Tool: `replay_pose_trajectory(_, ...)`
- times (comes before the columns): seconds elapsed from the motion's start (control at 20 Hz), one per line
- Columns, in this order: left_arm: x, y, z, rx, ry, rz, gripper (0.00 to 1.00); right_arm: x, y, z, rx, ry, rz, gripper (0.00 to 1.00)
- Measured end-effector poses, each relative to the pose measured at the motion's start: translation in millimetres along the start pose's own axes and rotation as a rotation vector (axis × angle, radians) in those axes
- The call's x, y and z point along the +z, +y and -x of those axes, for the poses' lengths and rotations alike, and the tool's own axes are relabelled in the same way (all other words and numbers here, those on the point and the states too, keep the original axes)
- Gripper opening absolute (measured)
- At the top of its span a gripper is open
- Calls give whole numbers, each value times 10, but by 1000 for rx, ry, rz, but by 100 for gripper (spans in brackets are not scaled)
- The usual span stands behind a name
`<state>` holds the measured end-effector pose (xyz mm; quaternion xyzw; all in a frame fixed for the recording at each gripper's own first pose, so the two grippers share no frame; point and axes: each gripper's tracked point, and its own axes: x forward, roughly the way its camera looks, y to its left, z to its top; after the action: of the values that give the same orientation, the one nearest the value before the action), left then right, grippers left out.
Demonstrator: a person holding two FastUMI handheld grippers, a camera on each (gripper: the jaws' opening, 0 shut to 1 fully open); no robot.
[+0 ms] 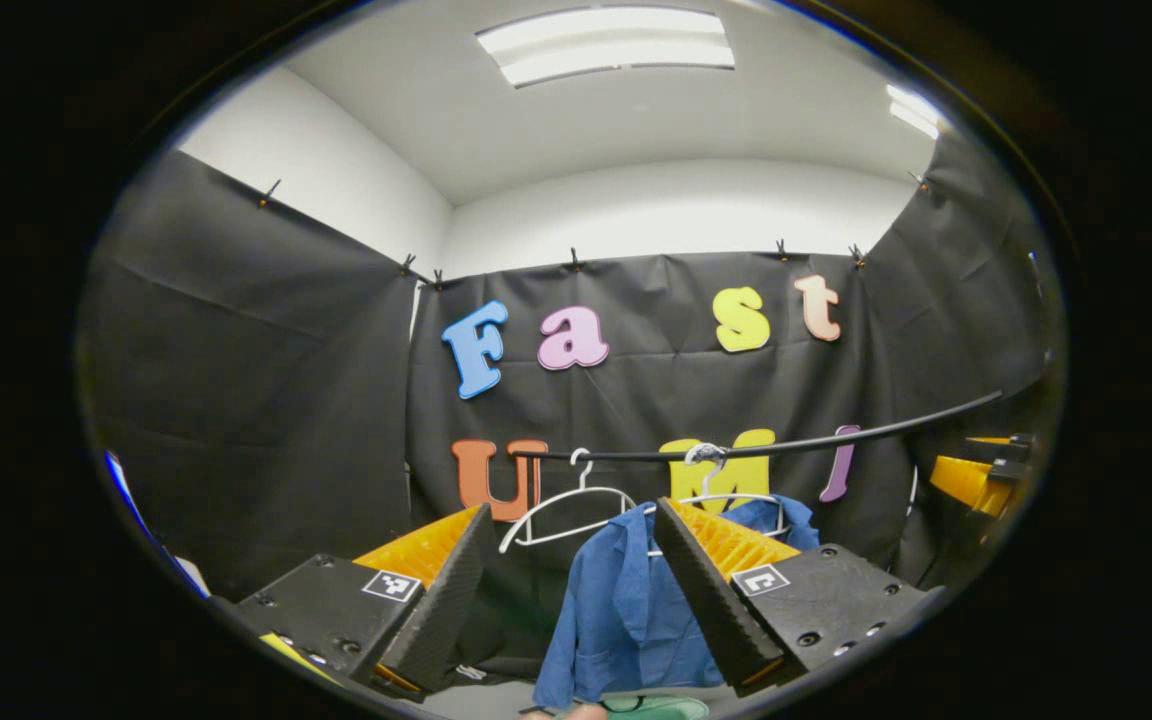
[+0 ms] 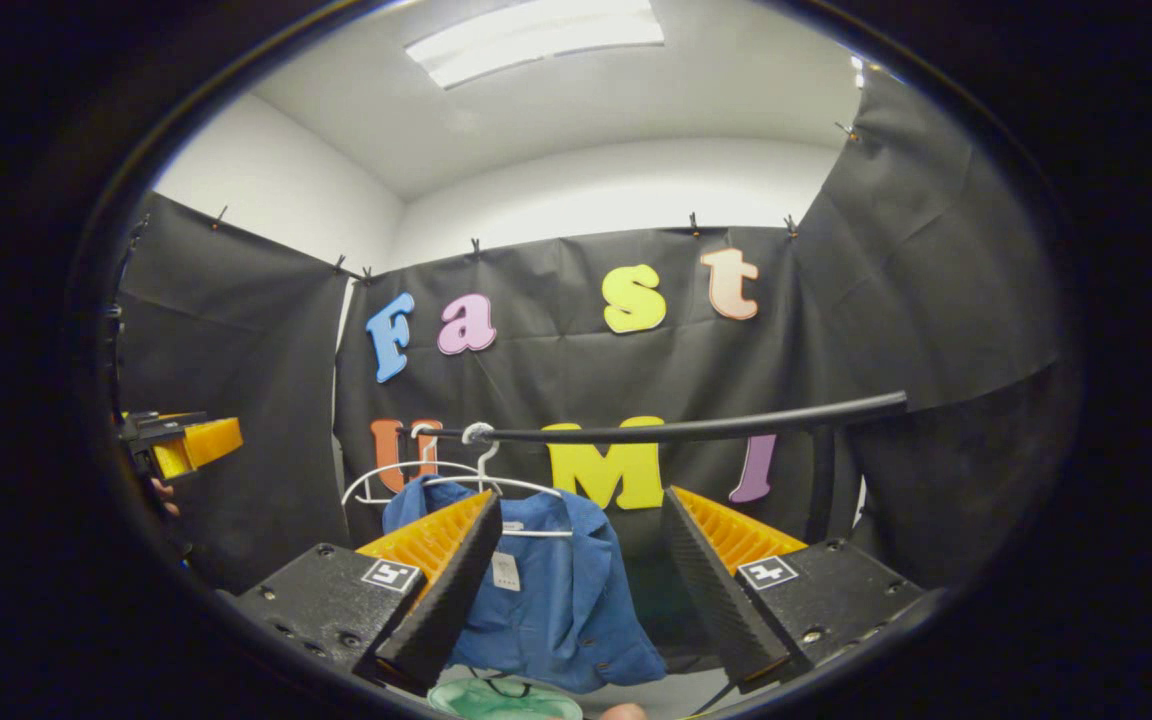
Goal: Grasp the clothes on the hanger with both hands and then place them into the laundry hamper below.
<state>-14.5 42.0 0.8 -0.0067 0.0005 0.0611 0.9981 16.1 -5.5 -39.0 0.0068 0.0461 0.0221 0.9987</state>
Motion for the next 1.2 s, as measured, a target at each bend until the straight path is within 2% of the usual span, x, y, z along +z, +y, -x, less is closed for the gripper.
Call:
replay_pose_trajectory(0.75,-651,603,-638,-112,91,18,98,-492,801,-587,-110,58,48,99)
replay_pose_trajectory(1.0,-945,498,-838,-179,140,33,98,-741,956,-757,-154,97,54,100)
replay_pose_trajectory(1.2,-1293,232,-953,-256,219,68,98,-961,814,-883,-231,141,83,99)
